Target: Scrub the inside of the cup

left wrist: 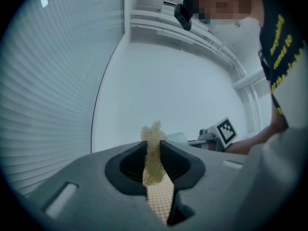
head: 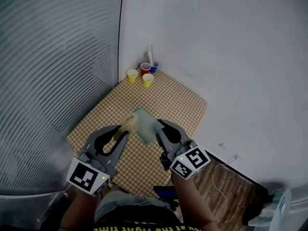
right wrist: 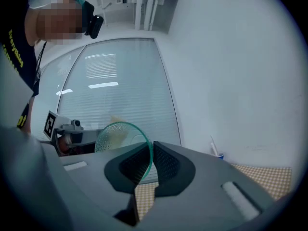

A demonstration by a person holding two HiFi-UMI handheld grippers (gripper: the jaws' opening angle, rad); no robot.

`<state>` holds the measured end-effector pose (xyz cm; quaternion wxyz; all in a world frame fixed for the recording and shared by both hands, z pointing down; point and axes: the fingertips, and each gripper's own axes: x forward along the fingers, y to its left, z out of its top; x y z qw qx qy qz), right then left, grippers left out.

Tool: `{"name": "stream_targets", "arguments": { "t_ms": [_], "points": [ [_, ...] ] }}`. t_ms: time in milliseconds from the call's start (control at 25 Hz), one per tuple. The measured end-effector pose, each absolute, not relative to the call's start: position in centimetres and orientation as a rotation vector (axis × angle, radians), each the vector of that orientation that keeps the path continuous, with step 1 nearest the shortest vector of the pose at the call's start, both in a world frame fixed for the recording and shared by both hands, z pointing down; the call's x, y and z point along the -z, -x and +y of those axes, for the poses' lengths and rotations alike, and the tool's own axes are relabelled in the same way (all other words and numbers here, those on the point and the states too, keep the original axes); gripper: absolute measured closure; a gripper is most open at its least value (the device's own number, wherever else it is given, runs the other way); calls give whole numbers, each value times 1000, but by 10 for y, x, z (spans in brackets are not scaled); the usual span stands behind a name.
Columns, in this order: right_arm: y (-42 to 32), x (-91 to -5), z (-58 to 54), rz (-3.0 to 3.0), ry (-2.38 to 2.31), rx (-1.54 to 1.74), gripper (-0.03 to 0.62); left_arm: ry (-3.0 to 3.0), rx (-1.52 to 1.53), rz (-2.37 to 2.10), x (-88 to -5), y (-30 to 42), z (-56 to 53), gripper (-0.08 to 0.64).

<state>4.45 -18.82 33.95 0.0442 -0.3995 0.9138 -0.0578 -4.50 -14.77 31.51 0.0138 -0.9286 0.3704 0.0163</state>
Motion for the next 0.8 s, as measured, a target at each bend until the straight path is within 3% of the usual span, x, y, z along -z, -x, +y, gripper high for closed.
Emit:
{"name": "stream_targets", "arguments": {
  "t_ms": [800],
  "points": [
    [-54,-335,-185,2871,1362,-67,568,2960,-90,988,-306,16,-129,474]
  ]
}}
